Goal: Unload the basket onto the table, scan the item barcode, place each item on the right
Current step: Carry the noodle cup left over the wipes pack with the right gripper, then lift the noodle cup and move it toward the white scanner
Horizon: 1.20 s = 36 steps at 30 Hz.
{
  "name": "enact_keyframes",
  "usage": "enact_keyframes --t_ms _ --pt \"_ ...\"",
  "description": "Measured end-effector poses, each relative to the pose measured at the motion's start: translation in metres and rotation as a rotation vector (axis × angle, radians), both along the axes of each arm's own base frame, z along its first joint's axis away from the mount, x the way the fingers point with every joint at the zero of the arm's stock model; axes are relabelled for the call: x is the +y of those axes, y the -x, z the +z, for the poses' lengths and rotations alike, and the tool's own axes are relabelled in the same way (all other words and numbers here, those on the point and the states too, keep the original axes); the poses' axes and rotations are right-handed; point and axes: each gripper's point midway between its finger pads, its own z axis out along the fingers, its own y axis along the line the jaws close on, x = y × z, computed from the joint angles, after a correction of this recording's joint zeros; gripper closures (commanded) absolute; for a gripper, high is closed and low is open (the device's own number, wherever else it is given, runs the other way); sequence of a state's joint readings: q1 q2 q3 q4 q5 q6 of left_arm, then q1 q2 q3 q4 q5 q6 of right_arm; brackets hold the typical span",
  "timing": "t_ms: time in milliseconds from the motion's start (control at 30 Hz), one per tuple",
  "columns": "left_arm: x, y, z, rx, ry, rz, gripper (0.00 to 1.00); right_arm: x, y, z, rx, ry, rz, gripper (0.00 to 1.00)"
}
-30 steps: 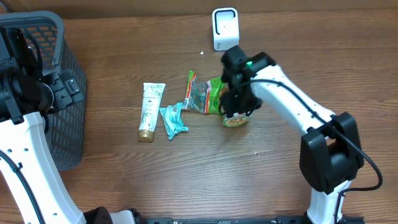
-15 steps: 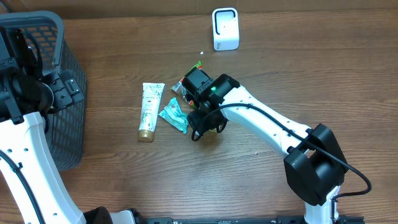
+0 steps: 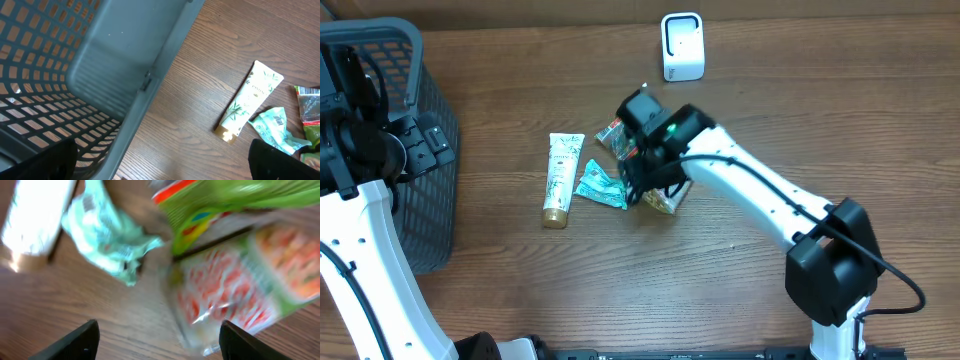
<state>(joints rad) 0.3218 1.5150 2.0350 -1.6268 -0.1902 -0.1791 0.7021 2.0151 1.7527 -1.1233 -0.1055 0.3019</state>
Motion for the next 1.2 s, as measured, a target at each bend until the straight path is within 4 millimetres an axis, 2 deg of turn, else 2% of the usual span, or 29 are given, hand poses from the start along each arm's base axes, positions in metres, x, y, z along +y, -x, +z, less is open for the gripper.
enact_keyframes --t_ms 33,133,333,433,500,633,867,1067,1200 --pt "0.000 0.000 0.000 0.000 0.000 0.000 0.00 -0.001 -0.001 0.001 -0.001 -0.002 -0.006 0.23" --pt "0.000 0.000 0.000 0.000 0.000 0.000 0.00 -0.025 -0.017 0.006 0.024 0.001 -0.126 0.20" --pt "0.000 0.000 0.000 0.000 0.000 0.000 0.00 -0.068 -0.024 0.003 0.102 0.047 -0.273 0.19" --pt "0.000 0.000 0.000 0.000 0.000 0.000 0.00 -0.075 -0.022 0.002 0.117 0.064 -0.302 0.12" --pt "0.000 0.000 0.000 0.000 0.000 0.000 0.00 -0.079 -0.020 0.001 0.115 0.096 -0.332 0.11" --pt "0.000 0.000 0.000 0.000 0.000 0.000 0.00 -0.079 -0.018 -0.003 0.108 0.138 -0.372 0.10" --pt "0.000 0.000 0.000 0.000 0.000 0.000 0.00 -0.066 -0.016 -0.037 0.154 0.174 -0.397 0.10" --pt "0.000 0.000 0.000 0.000 0.000 0.000 0.00 -0.063 -0.007 -0.038 0.178 0.189 -0.418 0.14" --pt "0.000 0.000 0.000 0.000 0.000 0.000 0.00 -0.065 0.007 -0.038 0.215 0.225 -0.420 0.14"
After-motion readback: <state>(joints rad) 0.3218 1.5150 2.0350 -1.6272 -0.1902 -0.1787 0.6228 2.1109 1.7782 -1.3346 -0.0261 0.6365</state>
